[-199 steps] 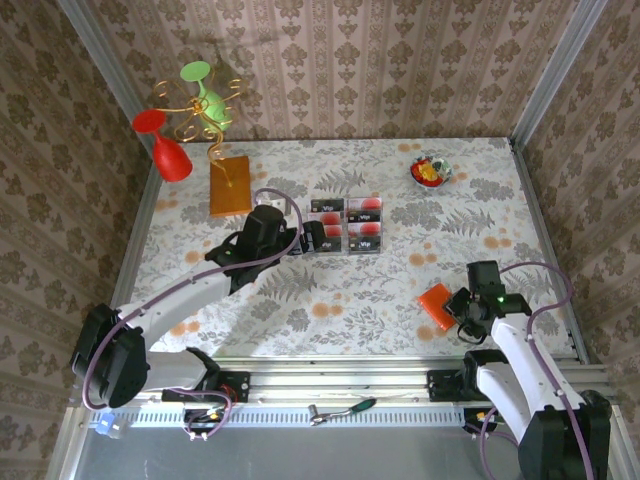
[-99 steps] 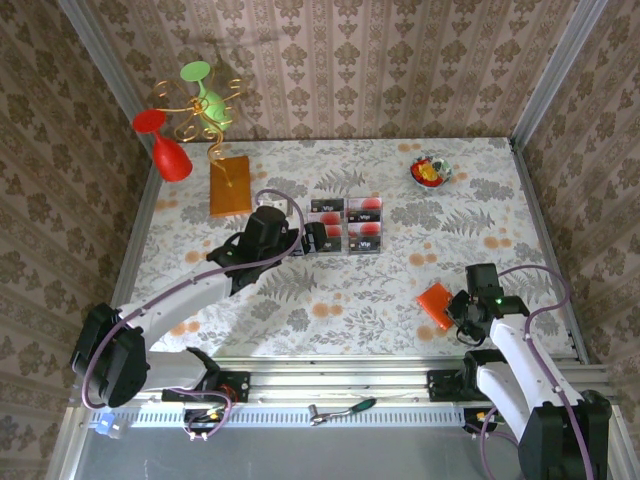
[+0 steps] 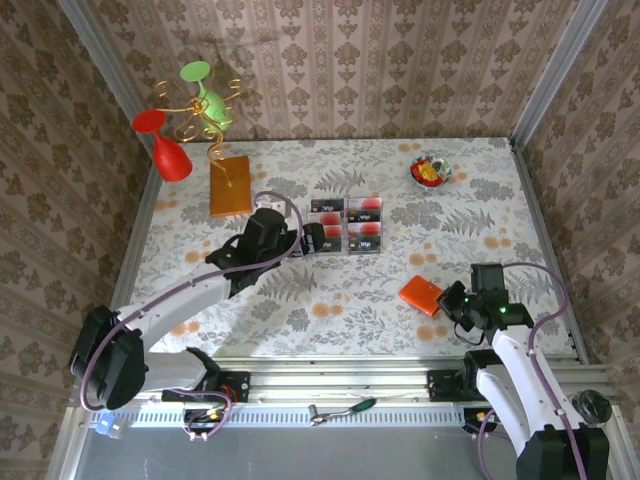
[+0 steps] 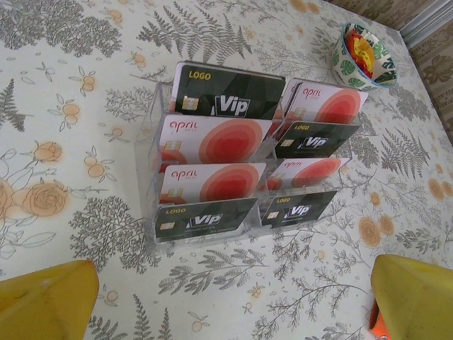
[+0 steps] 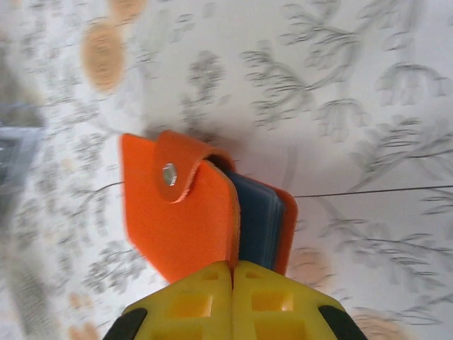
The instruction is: Put the credit cards into the card holder
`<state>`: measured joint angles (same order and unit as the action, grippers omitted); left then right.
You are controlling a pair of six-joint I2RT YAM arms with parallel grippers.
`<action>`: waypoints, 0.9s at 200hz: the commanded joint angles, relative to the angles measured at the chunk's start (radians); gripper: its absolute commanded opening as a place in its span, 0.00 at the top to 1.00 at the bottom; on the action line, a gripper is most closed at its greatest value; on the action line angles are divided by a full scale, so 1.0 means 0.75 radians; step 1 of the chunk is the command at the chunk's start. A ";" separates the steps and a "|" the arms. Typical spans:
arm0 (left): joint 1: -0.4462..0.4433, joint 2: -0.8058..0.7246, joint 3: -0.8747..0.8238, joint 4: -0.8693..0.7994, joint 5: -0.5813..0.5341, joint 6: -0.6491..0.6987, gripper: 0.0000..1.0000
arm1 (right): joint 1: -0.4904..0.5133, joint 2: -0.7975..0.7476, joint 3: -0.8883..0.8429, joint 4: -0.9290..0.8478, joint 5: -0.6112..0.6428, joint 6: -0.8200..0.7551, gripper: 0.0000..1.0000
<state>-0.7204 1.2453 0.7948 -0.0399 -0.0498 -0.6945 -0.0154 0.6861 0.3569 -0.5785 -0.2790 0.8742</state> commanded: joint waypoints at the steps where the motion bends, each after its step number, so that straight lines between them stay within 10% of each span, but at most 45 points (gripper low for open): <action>1: -0.009 -0.071 -0.058 0.056 0.004 -0.064 0.00 | 0.032 -0.028 0.073 0.116 -0.193 0.086 1.00; 92: 0.006 -0.167 -0.207 0.386 0.168 -0.437 0.00 | 0.715 0.270 0.400 0.607 0.229 0.441 1.00; 180: -0.004 -0.136 -0.201 0.571 0.115 -0.609 0.04 | 0.933 0.618 0.716 0.909 0.448 0.532 1.00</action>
<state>-0.7197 1.1431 0.6441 0.3038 0.0544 -1.1061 0.6636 1.1267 0.8658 -0.0002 -0.0303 1.2194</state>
